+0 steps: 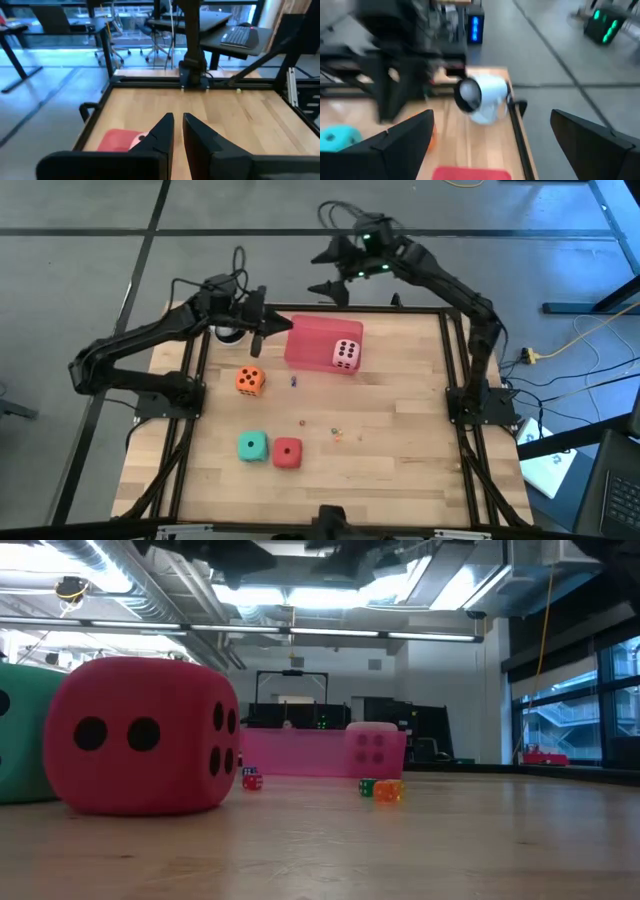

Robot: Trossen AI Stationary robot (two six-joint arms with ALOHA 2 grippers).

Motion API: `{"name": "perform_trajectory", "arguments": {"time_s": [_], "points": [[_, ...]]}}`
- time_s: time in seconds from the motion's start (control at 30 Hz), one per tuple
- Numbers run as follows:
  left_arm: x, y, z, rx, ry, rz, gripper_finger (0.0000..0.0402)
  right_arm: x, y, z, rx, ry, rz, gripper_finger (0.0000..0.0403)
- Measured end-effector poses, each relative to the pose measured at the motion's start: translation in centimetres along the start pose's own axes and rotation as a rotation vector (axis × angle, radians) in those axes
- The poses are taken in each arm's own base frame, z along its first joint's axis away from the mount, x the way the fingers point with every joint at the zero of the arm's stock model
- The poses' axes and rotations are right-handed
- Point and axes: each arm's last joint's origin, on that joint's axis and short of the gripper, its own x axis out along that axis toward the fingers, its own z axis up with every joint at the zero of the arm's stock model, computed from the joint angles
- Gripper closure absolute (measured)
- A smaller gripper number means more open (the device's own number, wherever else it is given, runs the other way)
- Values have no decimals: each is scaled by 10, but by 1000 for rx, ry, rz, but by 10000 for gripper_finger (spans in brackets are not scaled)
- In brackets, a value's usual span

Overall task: Pick & Place Dice
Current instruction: Put the big red dice into the pink bin

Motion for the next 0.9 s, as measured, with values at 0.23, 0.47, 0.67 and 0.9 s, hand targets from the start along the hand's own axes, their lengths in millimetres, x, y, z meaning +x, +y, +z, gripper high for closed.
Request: {"name": "perform_trajectory", "arguments": {"time_s": [0.23,0.47,0.67,0.9], "points": [[-25,-3,5,0,5,111,359,-35,23,7,-13,-36,17,3],[-45,-15,-6,29,-98,157,364,-60,43,-30,23,-210,-13,3],[-51,-22,-24,-9,-137,159,365,-73,63,-69,40,-275,-1,3],[-50,-34,-44,-33,-124,97,361,-66,92,-113,24,-299,201,3]]}}
